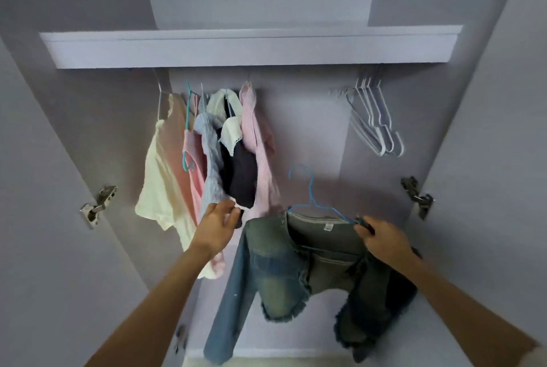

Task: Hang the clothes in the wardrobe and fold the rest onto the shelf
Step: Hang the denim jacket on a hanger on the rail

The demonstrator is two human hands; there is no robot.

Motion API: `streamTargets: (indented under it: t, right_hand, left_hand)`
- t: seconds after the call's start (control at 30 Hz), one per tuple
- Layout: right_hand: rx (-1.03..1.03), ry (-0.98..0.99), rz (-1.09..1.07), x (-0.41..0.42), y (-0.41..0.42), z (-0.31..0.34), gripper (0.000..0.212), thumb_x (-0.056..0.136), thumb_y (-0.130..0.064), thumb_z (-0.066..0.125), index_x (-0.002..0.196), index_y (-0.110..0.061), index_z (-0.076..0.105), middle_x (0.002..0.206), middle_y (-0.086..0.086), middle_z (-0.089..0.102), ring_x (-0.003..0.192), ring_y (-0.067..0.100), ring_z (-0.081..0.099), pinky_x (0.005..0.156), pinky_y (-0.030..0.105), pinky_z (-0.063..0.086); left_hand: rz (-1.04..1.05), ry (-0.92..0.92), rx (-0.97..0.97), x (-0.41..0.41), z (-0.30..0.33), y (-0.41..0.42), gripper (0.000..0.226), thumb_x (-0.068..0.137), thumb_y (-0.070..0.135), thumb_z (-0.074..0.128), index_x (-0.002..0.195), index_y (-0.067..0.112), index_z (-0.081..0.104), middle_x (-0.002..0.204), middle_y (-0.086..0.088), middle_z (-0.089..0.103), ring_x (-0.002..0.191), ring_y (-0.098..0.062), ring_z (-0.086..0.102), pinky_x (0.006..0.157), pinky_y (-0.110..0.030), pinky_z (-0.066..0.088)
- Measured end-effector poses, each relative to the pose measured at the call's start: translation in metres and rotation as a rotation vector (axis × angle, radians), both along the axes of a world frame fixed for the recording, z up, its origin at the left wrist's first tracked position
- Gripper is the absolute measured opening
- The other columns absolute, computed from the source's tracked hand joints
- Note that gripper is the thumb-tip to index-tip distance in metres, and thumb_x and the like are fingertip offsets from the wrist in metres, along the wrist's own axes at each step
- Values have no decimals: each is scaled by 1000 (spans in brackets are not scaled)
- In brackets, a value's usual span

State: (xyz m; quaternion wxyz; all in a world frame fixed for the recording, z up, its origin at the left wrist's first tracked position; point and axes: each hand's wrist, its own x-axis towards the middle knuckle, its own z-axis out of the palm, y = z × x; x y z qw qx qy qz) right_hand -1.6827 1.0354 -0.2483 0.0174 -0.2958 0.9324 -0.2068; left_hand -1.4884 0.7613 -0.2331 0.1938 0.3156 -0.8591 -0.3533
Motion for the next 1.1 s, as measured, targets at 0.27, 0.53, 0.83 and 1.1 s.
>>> streamTargets:
  t: [0.27, 0.53, 0.83, 1.1]
  right_hand:
    - [-157, -274, -370, 6, 18, 9, 34, 96, -39, 43, 98, -9, 57, 89, 10, 57, 85, 30, 55, 76, 35, 42]
    - [-451, -481, -513, -15, -21, 34, 28, 95, -15, 33, 106, -2, 56, 115, 22, 54, 99, 31, 52, 81, 35, 37]
    - [-414, -455, -344, -58, -44, 42, 14, 91, -8, 41, 98, -1, 52, 94, 13, 52, 90, 24, 49, 77, 28, 37]
    - [-314, -393, -359, -107, -50, 39, 26, 89, -11, 43, 108, 1, 57, 112, 22, 58, 107, 33, 54, 85, 32, 40]
  left_hand:
    - [-191, -58, -24, -50, 5, 12, 35, 97, 24, 47, 127, 7, 51, 123, -18, 48, 101, -35, 59, 91, -46, 49]
    - [-305, -74, -139, -85, 31, 8, 30, 96, 18, 46, 122, 5, 54, 116, -18, 53, 96, -37, 57, 87, -43, 50]
    - [-335, -203, -506, -162, 51, 3, 48, 96, 21, 45, 142, 16, 33, 148, -8, 24, 133, -32, 24, 108, -44, 30]
    - [-364, -456, -888, -253, 51, -10, 59, 98, 37, 37, 149, 30, 8, 158, 1, -12, 144, -32, -15, 113, -53, 16]
